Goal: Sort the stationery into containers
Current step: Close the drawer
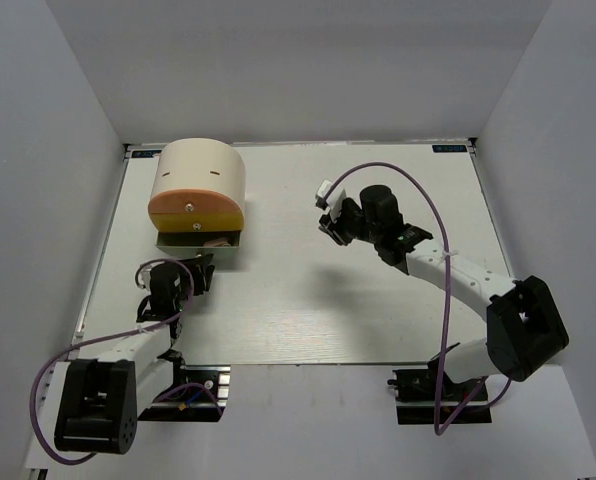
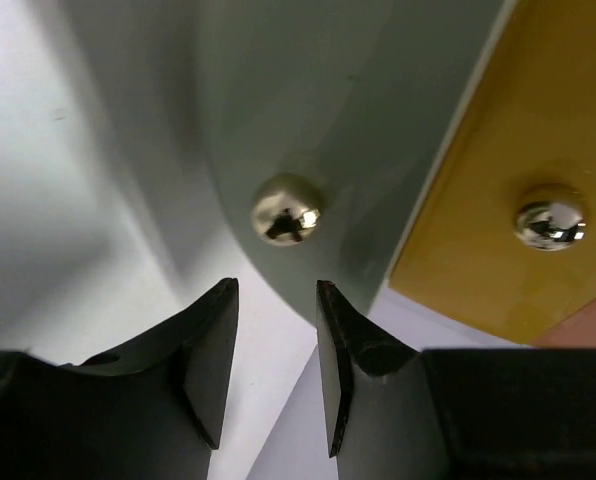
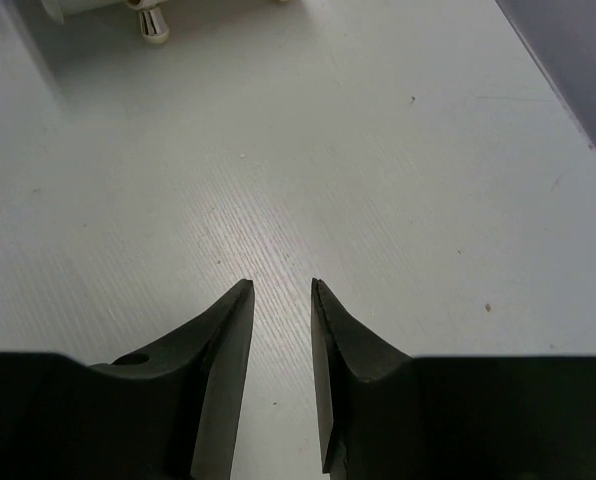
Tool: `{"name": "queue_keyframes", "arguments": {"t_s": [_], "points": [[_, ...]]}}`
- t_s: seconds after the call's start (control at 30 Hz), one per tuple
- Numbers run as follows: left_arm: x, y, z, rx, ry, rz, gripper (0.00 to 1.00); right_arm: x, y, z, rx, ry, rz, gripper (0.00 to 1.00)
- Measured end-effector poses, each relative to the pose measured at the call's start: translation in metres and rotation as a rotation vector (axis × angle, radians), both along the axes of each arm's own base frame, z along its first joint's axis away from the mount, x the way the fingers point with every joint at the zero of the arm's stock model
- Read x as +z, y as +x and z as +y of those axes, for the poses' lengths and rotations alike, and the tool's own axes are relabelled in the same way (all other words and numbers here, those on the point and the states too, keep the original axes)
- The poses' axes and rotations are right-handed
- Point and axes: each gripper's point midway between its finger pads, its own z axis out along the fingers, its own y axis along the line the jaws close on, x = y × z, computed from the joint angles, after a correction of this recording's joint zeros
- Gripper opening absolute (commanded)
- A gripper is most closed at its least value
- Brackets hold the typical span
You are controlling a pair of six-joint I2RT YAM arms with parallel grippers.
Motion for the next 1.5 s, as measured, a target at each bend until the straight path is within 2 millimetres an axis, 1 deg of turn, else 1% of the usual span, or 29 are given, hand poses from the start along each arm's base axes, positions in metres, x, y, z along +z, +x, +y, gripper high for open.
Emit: {"name": "queue_keyframes", "arguments": {"t_s": [0.07, 0.13, 0.3, 0.37, 0.73, 0.83, 1.07, 1.1, 1.17, 1.23, 1.27, 1.3, 1.33, 1.37, 1.5], "points": [[0.005, 0.005, 0.0, -0.003, 0.004, -0.021, 0.47, 0.0, 0.0, -0.004, -0.006, 0.001, 0.001, 0.36], [0.004, 0.008, 0.0, -0.004, 0.007, -0.027, 0.47, -0.001, 0.0, -0.007, -0.01, 0.003, 0.002, 0.36], [-0.01, 0.011, 0.0, -0.006, 0.015, 0.02, 0.47, -0.001, 0.003, -0.011, -0.019, 0.005, 0.004, 0.36], [-0.012, 0.016, -0.001, -0.007, 0.016, 0.026, 0.47, 0.0, 0.003, -0.012, -0.02, 0.006, 0.004, 0.36], [-0.002, 0.053, -0.003, -0.008, 0.017, -0.016, 0.46, -0.002, 0.006, -0.016, -0.03, 0.005, 0.008, 0.36], [0.0, 0.06, -0.003, -0.009, 0.018, -0.023, 0.46, -0.006, 0.005, -0.018, -0.033, -0.001, 0.017, 0.36], [0.0, 0.066, -0.004, -0.015, 0.023, -0.024, 0.45, -0.007, 0.006, -0.02, -0.038, -0.002, 0.017, 0.37], [0.0, 0.065, -0.004, -0.018, 0.024, -0.026, 0.46, -0.007, 0.007, -0.021, -0.039, -0.002, 0.017, 0.38], [0.003, 0.064, -0.006, -0.033, 0.03, -0.035, 0.5, -0.007, 0.007, -0.021, -0.039, -0.002, 0.017, 0.45], [0.009, 0.059, -0.01, -0.06, 0.037, -0.051, 0.55, -0.007, 0.007, -0.021, -0.039, -0.002, 0.02, 0.55], [0.014, 0.054, -0.011, -0.076, 0.042, -0.064, 0.58, -0.007, 0.006, -0.021, -0.037, -0.001, 0.023, 0.67], [0.017, 0.048, -0.013, -0.095, 0.053, -0.074, 0.62, -0.008, 0.005, -0.021, -0.034, -0.001, 0.029, 0.73], [0.019, 0.039, -0.016, -0.124, 0.069, -0.074, 0.64, -0.009, 0.004, -0.021, -0.033, -0.001, 0.034, 0.89], [0.022, 0.031, -0.018, -0.15, 0.09, -0.077, 0.66, -0.01, 0.003, -0.022, -0.033, 0.0, 0.046, 0.9], [0.037, -0.003, -0.023, -0.26, 0.205, -0.096, 0.73, -0.017, -0.001, -0.024, -0.041, 0.002, 0.085, 0.9]]}}
